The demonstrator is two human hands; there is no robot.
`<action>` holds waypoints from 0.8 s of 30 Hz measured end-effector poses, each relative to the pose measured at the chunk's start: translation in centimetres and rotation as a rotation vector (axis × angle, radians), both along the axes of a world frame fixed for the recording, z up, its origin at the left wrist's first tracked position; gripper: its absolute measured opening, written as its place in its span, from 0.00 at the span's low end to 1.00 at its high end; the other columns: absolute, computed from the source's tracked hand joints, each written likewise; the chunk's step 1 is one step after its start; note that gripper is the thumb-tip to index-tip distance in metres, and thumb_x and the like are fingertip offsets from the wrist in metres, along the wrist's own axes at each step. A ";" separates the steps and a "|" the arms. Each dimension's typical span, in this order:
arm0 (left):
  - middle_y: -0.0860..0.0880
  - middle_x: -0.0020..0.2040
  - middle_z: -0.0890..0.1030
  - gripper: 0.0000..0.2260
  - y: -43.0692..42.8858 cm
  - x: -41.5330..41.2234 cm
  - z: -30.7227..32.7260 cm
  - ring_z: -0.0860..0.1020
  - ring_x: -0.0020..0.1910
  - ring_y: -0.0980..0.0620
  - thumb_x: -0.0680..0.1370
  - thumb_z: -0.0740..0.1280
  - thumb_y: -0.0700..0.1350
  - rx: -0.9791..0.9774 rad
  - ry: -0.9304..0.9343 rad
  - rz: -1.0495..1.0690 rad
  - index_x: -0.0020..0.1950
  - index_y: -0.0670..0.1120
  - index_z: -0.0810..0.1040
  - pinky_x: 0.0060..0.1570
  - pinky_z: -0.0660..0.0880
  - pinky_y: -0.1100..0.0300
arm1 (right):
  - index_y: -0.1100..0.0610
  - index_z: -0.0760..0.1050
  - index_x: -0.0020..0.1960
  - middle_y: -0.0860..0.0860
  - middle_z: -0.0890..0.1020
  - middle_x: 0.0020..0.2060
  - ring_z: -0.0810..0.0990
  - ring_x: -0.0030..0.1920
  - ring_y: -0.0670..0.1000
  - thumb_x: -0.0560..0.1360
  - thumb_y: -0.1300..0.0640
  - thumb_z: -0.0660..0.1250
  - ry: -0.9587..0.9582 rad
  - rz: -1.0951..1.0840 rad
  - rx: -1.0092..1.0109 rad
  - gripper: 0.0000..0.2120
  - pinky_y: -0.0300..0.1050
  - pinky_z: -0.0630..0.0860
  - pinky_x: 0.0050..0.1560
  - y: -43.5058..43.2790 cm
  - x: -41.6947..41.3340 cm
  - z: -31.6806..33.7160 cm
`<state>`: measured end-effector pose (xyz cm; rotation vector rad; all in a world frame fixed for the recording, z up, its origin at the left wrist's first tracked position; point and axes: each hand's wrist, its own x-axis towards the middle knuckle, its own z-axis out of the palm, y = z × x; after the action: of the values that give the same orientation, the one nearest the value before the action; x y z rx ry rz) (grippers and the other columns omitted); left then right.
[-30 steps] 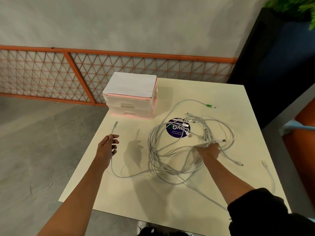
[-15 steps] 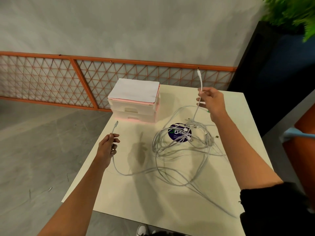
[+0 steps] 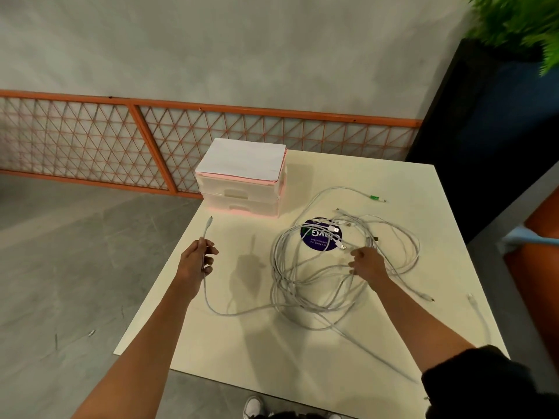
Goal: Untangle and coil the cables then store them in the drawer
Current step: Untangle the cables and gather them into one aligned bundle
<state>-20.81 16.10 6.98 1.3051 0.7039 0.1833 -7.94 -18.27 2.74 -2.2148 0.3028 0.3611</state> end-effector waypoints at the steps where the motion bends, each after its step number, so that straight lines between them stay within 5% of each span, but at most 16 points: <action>1: 0.52 0.33 0.77 0.14 0.1 0.0 0.0 0.65 0.30 0.54 0.83 0.56 0.49 0.000 -0.003 0.001 0.41 0.47 0.74 0.24 0.62 0.67 | 0.67 0.76 0.58 0.61 0.79 0.55 0.80 0.51 0.58 0.78 0.68 0.57 0.015 0.071 -0.050 0.13 0.35 0.77 0.39 -0.4 -0.3 -0.5; 6: 0.54 0.30 0.78 0.14 0.1 0.0 -0.1 0.65 0.30 0.54 0.83 0.56 0.48 0.005 -0.003 -0.006 0.41 0.47 0.74 0.25 0.63 0.66 | 0.59 0.71 0.66 0.63 0.71 0.62 0.74 0.51 0.55 0.78 0.64 0.60 -0.074 0.295 -0.244 0.17 0.40 0.71 0.45 -1.8 -1.9 -1.1; 8: 0.55 0.30 0.78 0.14 -0.1 0.1 -0.1 0.65 0.30 0.54 0.83 0.56 0.49 0.008 -0.003 -0.009 0.41 0.47 0.74 0.26 0.63 0.66 | 0.62 0.70 0.64 0.63 0.67 0.61 0.70 0.60 0.61 0.77 0.60 0.65 -0.227 0.194 -0.270 0.16 0.47 0.69 0.57 -2.1 -2.8 -1.2; 10: 0.55 0.30 0.78 0.14 -0.3 0.1 -0.1 0.65 0.30 0.54 0.83 0.56 0.49 0.011 -0.005 -0.009 0.41 0.47 0.74 0.27 0.63 0.66 | 0.62 0.73 0.57 0.60 0.69 0.57 0.69 0.59 0.59 0.73 0.53 0.72 -0.321 0.193 -0.195 0.18 0.50 0.68 0.58 -2.3 -3.5 -0.7; 13: 0.55 0.30 0.78 0.14 -0.2 0.1 -0.2 0.66 0.30 0.54 0.83 0.56 0.49 0.010 -0.011 -0.007 0.41 0.47 0.74 0.26 0.64 0.66 | 0.49 0.73 0.45 0.49 0.72 0.48 0.70 0.48 0.45 0.55 0.32 0.75 -0.153 0.530 -0.103 0.28 0.36 0.68 0.47 -2.7 -4.7 0.0; 15: 0.55 0.29 0.78 0.14 -0.2 0.1 -0.3 0.66 0.30 0.54 0.83 0.56 0.49 0.007 -0.014 -0.011 0.41 0.47 0.74 0.26 0.64 0.66 | 0.43 0.70 0.41 0.47 0.72 0.46 0.69 0.47 0.45 0.45 0.26 0.72 -0.048 0.675 -0.160 0.32 0.33 0.65 0.44 -2.9 -5.3 -0.6; 19: 0.56 0.29 0.78 0.14 -0.5 0.2 -0.2 0.66 0.30 0.54 0.83 0.56 0.49 0.006 -0.017 -0.018 0.41 0.47 0.74 0.27 0.64 0.66 | 0.41 0.70 0.41 0.43 0.77 0.45 0.73 0.49 0.42 0.45 0.27 0.72 -0.021 0.742 -0.195 0.31 0.38 0.62 0.51 -2.7 -5.9 -0.7; 24: 0.56 0.30 0.78 0.14 -0.3 0.2 -0.2 0.66 0.30 0.54 0.83 0.57 0.49 0.010 -0.011 -0.012 0.40 0.48 0.74 0.28 0.64 0.65 | 0.48 0.76 0.41 0.40 0.79 0.30 0.77 0.38 0.36 0.66 0.54 0.76 -0.029 0.778 -0.199 0.10 0.46 0.69 0.57 -3.0 -5.4 -0.4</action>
<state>-20.59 15.80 6.77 1.3169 0.6865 0.1846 -13.30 -21.26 2.33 -2.4584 -0.5873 0.7325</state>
